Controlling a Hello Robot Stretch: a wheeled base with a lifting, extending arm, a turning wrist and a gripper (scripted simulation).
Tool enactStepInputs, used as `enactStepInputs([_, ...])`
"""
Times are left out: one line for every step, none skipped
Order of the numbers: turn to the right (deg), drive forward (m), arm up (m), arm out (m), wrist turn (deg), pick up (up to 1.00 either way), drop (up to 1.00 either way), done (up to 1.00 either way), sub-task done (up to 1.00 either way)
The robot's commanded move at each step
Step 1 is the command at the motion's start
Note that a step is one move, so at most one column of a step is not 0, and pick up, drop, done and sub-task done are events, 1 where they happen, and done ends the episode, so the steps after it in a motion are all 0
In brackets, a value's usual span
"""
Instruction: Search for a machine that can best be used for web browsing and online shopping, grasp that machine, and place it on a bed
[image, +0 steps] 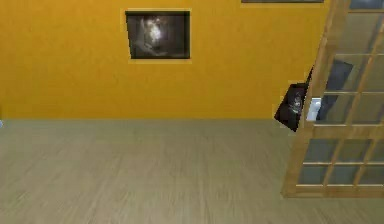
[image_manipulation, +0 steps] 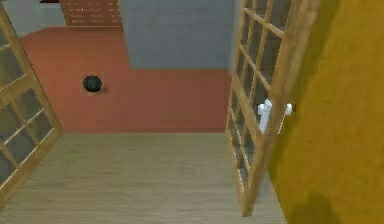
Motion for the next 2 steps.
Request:
enactStepInputs([-45.0, 0.00, 0.00, 0.00, 0.0, 0.00, 0.00, 0.00, 0.00])
enactStepInputs([-45.0, 0.00, 0.00, 0.00, 0.0, 0.00, 0.00, 0.00, 0.00])
